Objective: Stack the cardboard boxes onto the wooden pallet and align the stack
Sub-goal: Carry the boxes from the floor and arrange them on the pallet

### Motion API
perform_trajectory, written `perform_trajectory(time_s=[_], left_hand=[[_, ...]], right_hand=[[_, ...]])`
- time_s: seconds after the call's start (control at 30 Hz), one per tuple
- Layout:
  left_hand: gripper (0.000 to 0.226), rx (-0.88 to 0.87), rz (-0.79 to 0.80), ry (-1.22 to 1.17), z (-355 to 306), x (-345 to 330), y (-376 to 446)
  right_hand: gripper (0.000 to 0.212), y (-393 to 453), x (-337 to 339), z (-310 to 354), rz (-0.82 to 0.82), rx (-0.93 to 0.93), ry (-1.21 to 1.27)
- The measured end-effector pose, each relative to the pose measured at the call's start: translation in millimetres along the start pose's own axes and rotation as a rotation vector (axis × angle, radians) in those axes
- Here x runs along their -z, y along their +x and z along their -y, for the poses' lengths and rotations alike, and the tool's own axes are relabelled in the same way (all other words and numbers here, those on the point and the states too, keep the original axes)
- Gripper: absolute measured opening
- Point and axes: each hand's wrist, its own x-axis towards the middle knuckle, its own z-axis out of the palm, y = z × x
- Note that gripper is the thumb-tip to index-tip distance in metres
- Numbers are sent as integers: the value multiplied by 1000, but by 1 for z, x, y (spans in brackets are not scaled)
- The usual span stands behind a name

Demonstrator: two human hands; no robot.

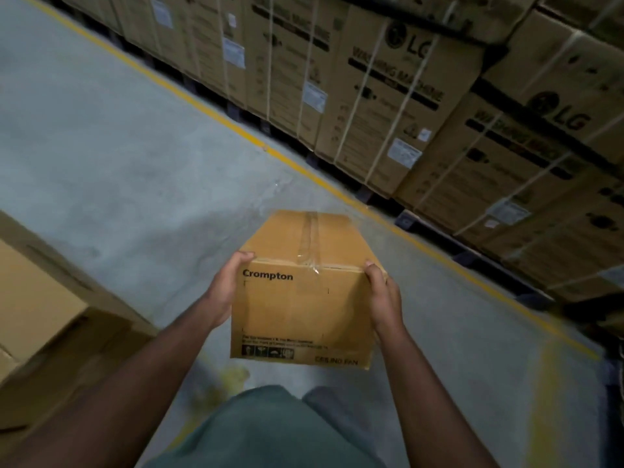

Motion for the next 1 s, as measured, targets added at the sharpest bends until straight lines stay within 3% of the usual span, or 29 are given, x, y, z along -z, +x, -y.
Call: perform_trajectory(time_s=[0.17,0.4,0.6,0.8,1.0], left_hand=[[30,-41,-64,-91,-54,32,76],[30,-92,-286,-132,-152,81,209],[28,-226,-429,-226,-255,141,270],[29,-312,-591,-389,-325,239,335],[38,-364,-647,-478,-409,374,418]], right_hand=[[45,88,-79,50,113,37,-15],[71,243,-223,147,295,129,-126],[66,334,-373,253,551,212,-221],[85,380,-550,326,772,308,-355],[80,412,-746,381,836,332,-426]])
